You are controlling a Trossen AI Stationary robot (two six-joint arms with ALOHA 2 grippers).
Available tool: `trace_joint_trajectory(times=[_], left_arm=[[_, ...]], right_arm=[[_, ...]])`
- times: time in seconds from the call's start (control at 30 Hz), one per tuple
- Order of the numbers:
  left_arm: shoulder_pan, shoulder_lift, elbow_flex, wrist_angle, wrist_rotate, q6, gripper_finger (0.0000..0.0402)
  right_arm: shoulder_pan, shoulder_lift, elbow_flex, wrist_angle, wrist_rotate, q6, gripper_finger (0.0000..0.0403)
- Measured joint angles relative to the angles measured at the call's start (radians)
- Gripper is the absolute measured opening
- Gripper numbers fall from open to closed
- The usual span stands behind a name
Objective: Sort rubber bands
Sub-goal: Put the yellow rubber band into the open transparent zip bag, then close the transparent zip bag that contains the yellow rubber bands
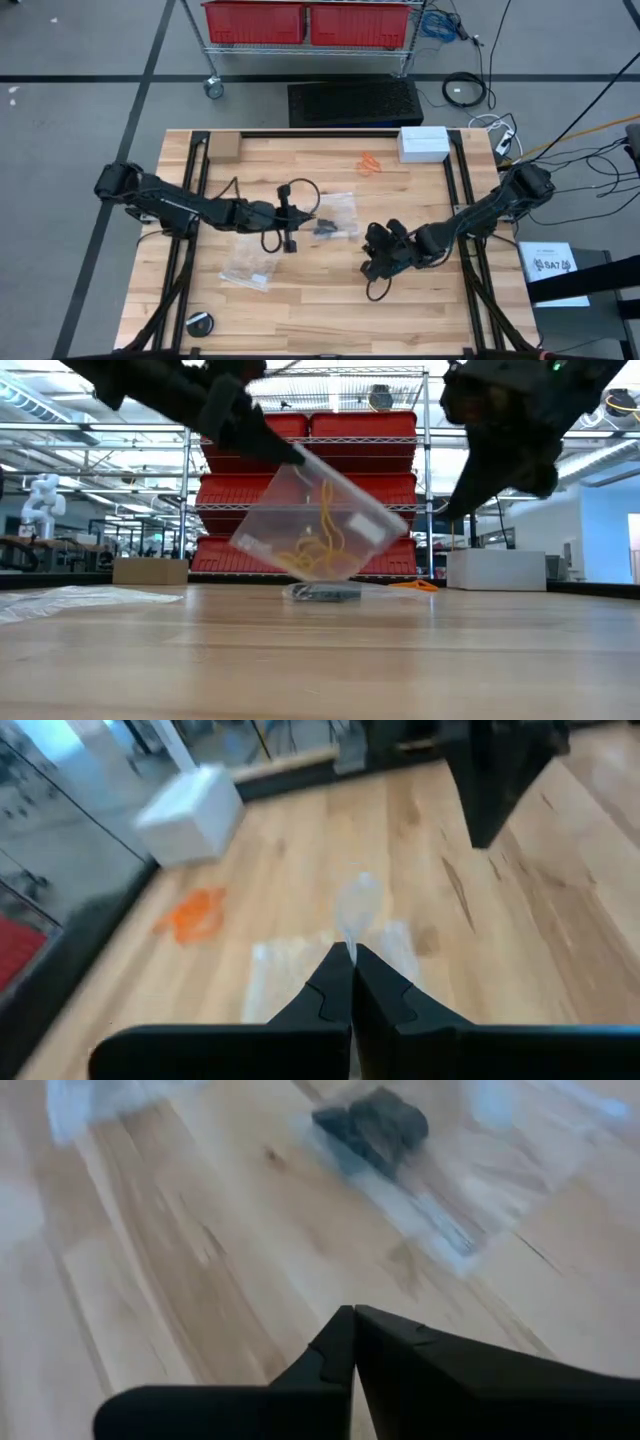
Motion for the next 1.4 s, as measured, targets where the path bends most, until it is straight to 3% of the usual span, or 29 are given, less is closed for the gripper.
trace_joint_trajectory(times=[0.13,0.33,0.5,0.67,0.93,1.23,1.4], left_arm=[[0.001,0.09,0.0,0.079,0.053,-0.062,0.0011],[0.004,0.194,0.0,0.258,0.177,-0.124,0.0071],[0.021,0.224,0.023,0.286,0.227,-0.206,0.0132],[0.037,0.224,0.048,0.286,0.236,-0.207,0.0174],[0.105,0.154,0.048,0.15,0.265,-0.206,0.0185],[0.194,0.144,-0.018,0.176,0.377,-0.214,0.0185],[0.218,0.145,-0.037,0.221,0.407,-0.233,0.0185]], right_arm=[[-0.017,0.0,-0.033,0.114,-0.006,0.003,0.0003],[-0.041,0.0,-0.037,0.136,-0.136,0.093,0.0013],[-0.057,0.005,-0.037,0.173,-0.157,0.219,0.0069],[-0.099,0.011,-0.036,0.223,-0.092,0.307,0.0151],[-0.135,0.111,-0.036,0.268,-0.059,0.491,0.0248],[-0.122,0.261,-0.034,0.295,-0.033,0.615,0.0258],[-0.129,0.276,-0.036,0.389,0.037,0.557,0.0253]])
